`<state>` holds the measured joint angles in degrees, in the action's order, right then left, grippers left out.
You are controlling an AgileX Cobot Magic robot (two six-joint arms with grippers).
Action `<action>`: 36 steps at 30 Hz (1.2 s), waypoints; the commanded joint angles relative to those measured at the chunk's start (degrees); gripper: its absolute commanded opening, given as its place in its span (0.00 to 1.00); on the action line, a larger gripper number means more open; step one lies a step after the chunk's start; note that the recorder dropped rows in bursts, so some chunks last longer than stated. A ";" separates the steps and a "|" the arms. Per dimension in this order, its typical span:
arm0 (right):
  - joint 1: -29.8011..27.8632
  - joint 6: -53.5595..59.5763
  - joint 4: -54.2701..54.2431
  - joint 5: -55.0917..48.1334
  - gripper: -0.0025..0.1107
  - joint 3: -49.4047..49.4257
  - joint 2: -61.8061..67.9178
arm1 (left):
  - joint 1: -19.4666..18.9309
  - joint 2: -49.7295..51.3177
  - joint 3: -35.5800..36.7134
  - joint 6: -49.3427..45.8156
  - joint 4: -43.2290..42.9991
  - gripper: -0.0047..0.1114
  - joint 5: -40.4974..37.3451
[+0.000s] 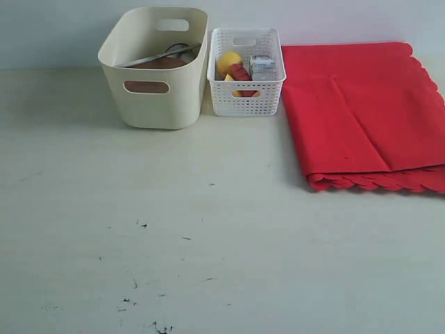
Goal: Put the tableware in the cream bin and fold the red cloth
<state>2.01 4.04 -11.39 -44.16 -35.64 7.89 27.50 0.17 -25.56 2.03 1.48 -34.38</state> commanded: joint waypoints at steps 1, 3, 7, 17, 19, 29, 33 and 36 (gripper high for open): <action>-0.05 0.24 -0.55 0.02 0.02 0.36 -0.10 | -0.22 -0.17 0.37 -0.31 -0.27 0.04 0.12; -0.05 0.24 -0.55 0.02 0.02 0.36 -0.10 | -0.22 -0.17 0.37 -0.31 -0.27 0.04 0.12; -0.05 0.24 -0.55 0.02 0.02 0.36 -0.10 | -0.22 -0.17 0.37 -0.31 -0.27 0.04 0.12; -0.05 0.24 -0.55 0.02 0.02 0.36 -0.10 | -1.47 -0.17 3.52 0.14 -0.91 0.04 3.47; -0.05 0.24 -0.55 0.02 0.02 0.36 -0.10 | -3.25 -0.17 5.39 1.13 -1.01 0.04 7.54; -0.05 0.24 -0.55 0.02 0.02 0.36 -0.10 | -14.93 -0.17 16.49 3.07 -1.48 0.04 20.03; -0.05 0.24 -0.55 0.02 0.02 0.36 -0.10 | -19.68 -0.17 19.77 4.58 -2.45 0.04 20.78; -0.05 0.43 -0.53 0.02 0.02 0.36 -0.10 | -22.66 -0.17 21.84 7.65 -4.82 0.04 20.92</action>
<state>2.01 4.04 -11.82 -44.28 -35.64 7.89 7.05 0.27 -5.39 6.83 -1.24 -14.53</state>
